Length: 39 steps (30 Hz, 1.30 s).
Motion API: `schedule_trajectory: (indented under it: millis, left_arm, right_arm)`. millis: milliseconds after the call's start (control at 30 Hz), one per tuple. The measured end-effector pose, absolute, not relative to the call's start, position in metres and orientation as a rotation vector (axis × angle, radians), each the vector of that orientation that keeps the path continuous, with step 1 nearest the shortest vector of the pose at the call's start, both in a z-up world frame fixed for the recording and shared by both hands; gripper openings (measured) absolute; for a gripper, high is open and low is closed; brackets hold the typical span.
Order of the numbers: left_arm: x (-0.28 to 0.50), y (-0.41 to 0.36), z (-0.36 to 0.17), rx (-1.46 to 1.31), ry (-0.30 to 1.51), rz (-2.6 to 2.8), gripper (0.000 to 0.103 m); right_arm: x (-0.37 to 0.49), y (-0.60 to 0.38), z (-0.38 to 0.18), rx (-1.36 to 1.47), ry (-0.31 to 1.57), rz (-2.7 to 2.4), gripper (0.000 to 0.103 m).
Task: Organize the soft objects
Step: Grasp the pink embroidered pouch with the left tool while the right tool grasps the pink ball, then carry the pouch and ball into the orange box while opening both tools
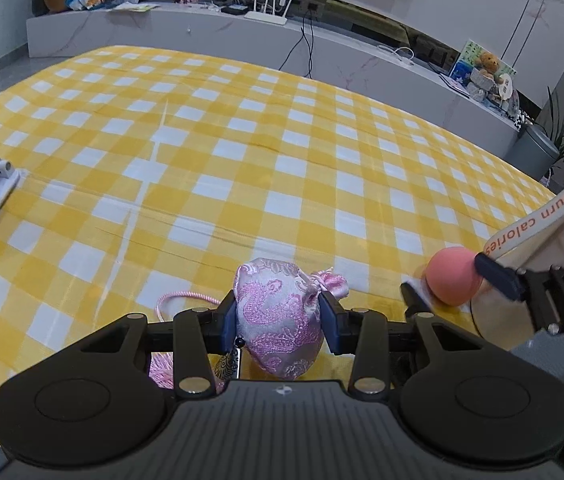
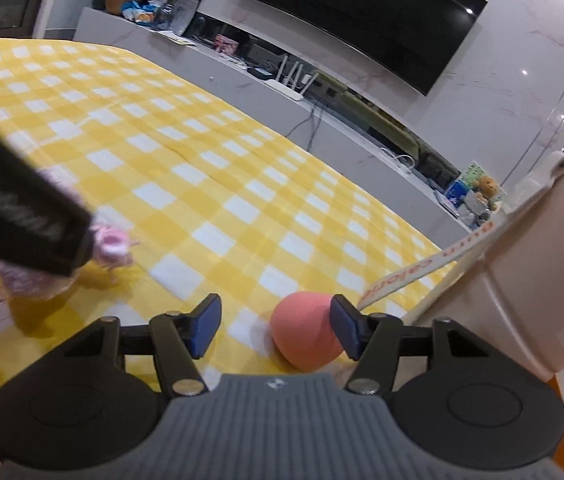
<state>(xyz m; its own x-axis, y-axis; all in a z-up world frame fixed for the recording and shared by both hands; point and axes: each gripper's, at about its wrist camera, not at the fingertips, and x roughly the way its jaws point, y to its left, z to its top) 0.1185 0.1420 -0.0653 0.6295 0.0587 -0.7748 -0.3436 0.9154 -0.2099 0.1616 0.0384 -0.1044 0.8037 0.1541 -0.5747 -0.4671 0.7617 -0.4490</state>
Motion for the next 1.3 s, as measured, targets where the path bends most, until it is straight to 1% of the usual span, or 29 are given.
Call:
schedule_trajectory:
  millis: [33,200,267,300,500,533,567,600,633,767,1033,1167,1300]
  left_arm:
    - [0.119,0.142,-0.066,-0.358,0.867,0.235,0.047]
    - [0.119,0.14,-0.067,-0.358,0.872,0.229,0.047]
    - [0.119,0.141,-0.068,-0.364,0.879,0.236,0.047]
    - [0.119,0.143,-0.069,-0.371,0.883,0.242,0.047]
    - [0.116,0.147,-0.067,-0.386,0.867,0.268,0.047]
    - [0.116,0.146,-0.066,-0.382,0.864,0.269,0.047]
    - [0.116,0.146,-0.066,-0.379,0.867,0.27,0.047]
    - [0.117,0.146,-0.067,-0.381,0.871,0.268,0.047]
    - [0.117,0.146,-0.068,-0.385,0.875,0.266,0.047]
    - [0.117,0.145,-0.068,-0.378,0.874,0.259,0.047]
    - [0.117,0.14,-0.067,-0.366,0.849,0.223,0.047]
    - [0.114,0.137,-0.062,-0.373,0.804,0.172,0.047]
    - [0.11,0.127,-0.061,-0.356,0.781,0.106,0.047]
  right_arm:
    - [0.164,0.037,-0.105,-0.617,0.545,0.347,0.062]
    - [0.165,0.041,-0.111,-0.677,0.533,0.31,0.061]
    - [0.168,0.042,-0.114,-0.707,0.528,0.282,0.056]
    - [0.168,0.044,-0.116,-0.732,0.52,0.266,0.054]
    - [0.166,0.047,-0.127,-0.831,0.498,0.234,0.054]
    - [0.166,0.047,-0.128,-0.837,0.495,0.23,0.052]
    - [0.165,0.047,-0.129,-0.845,0.491,0.221,0.047]
    - [0.166,0.046,-0.13,-0.86,0.485,0.205,0.043]
    - [0.166,0.046,-0.129,-0.862,0.482,0.202,0.042]
    - [0.166,0.041,-0.116,-0.775,0.502,0.239,0.037]
    - [0.14,0.028,-0.082,-0.616,0.518,0.394,0.037]
    - [0.123,0.013,-0.063,-0.546,0.557,0.408,0.037]
    - [0.101,-0.017,-0.041,-0.405,0.621,0.411,0.036]
